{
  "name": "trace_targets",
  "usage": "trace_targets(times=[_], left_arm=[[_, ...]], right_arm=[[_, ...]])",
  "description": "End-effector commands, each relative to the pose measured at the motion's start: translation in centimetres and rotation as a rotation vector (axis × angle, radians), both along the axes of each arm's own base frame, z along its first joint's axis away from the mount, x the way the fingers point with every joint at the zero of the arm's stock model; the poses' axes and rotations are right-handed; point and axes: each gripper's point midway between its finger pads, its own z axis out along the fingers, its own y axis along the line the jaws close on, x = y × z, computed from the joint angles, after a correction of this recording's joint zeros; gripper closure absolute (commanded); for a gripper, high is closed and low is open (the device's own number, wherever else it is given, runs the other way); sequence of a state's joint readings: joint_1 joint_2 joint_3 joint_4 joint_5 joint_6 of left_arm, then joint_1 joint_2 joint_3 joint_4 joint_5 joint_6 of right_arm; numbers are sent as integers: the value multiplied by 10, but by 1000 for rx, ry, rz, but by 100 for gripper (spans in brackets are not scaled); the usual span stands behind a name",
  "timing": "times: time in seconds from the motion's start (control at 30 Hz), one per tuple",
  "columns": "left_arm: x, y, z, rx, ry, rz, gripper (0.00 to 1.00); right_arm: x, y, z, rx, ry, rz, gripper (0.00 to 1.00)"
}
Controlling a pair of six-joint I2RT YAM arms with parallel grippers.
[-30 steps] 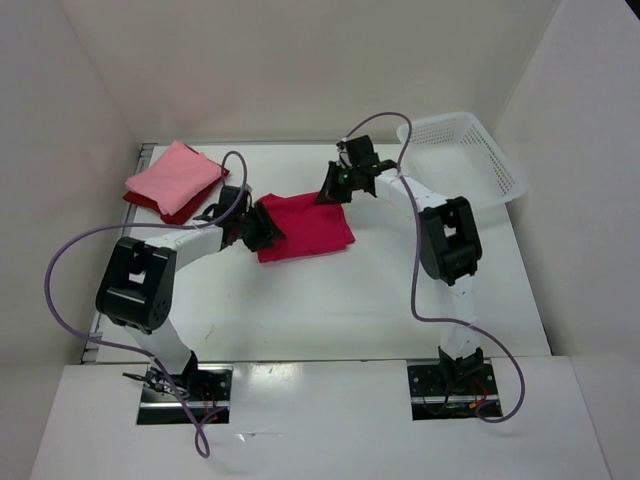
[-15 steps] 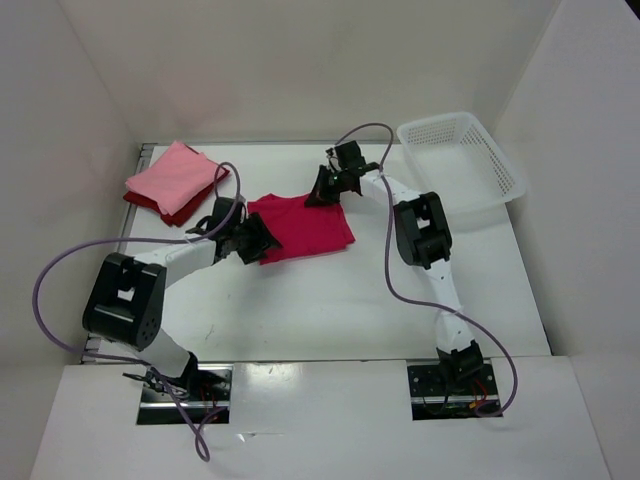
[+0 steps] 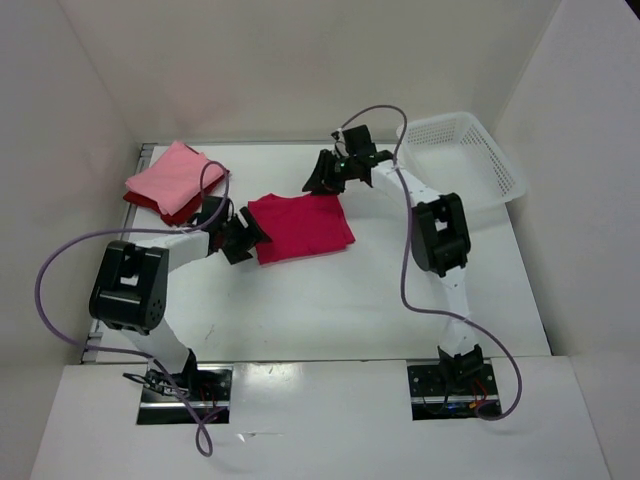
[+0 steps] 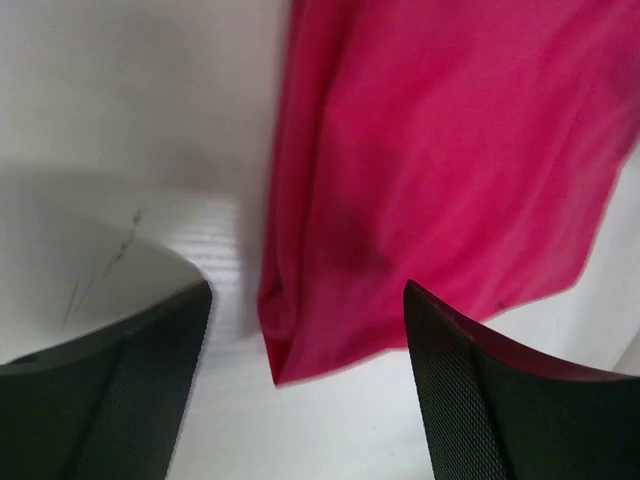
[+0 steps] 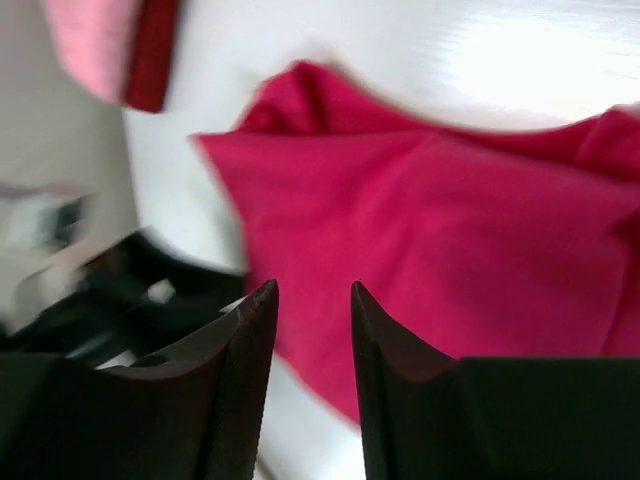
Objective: Fold and stack the t-shirts
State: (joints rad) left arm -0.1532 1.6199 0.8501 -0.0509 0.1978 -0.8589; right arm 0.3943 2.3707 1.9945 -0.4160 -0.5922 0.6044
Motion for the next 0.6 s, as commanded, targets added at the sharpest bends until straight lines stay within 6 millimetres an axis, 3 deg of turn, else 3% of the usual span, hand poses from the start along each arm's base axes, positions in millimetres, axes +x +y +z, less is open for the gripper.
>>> trace_targets(times=[0.0,0.03,0.07,0.1,0.13,0.17,0.2,0.27,0.37,0.4,0.43,0.5,0.53,0.57], left_arm=[[24,-2,-7,16,-32,-30,16],[24,-3,-17,12,-4,-37,18],[33,-5,-15,10,-20,-37,21],[36,-5,-18,9,-21,-37,22],[37,-5,-28,13,4,-38,24],[40,-6,-32,6,1,-29,25],[45,-9,-32,-4,-7,-36,27],[52,-14,-42,-28,2,-43,30],[64,-42,-44,-46,-24,-96,44],[71,-49,-39,-63,-45,-92,50],[72,-60,-38,-75,-54,-118,65],[95,-71,-11,-97,-122,-122,77],[106,-74,2,-104,-159,-123,82],[123,-83,30,-115,-218,-134,89]], right_arm=[[-17,-11,107,64,-198,3,58],[-23,-20,133,76,-247,-13,58],[-30,-23,139,80,-257,-14,58],[-40,-27,130,74,-240,-13,58],[-52,-32,152,88,-275,-14,58],[-57,-36,157,88,-292,-23,58],[-66,-44,148,80,-261,-36,58],[-86,-53,161,81,-279,-44,58],[-109,-68,171,82,-300,-60,56],[-112,-75,173,82,-304,-73,56],[-116,-81,173,80,-304,-83,56],[-131,-93,165,76,-281,-104,56],[-136,-101,150,62,-250,-117,56],[-144,-103,153,66,-260,-117,56]])
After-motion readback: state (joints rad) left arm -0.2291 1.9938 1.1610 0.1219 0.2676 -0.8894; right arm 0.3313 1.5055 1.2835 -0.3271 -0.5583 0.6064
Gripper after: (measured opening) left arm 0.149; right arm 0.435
